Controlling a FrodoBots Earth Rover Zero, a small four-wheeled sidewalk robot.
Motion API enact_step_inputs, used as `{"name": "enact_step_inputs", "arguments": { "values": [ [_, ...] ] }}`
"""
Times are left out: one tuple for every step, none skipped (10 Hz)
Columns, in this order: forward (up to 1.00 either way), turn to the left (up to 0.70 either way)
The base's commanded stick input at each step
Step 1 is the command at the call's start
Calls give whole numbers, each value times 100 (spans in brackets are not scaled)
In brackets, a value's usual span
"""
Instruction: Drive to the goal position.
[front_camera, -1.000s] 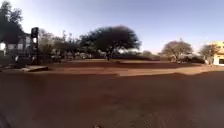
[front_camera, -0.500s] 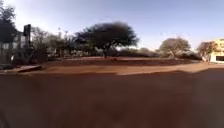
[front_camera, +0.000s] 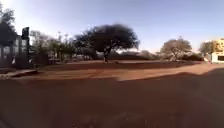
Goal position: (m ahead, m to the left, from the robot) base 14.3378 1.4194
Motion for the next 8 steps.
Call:
{"name": "enact_step_inputs", "arguments": {
  "values": [
    [100, -8],
    [100, 0],
    [100, 0],
    [100, 0],
    [100, 0],
    [100, -4],
    [100, -17],
    [100, -27]
  ]
}}
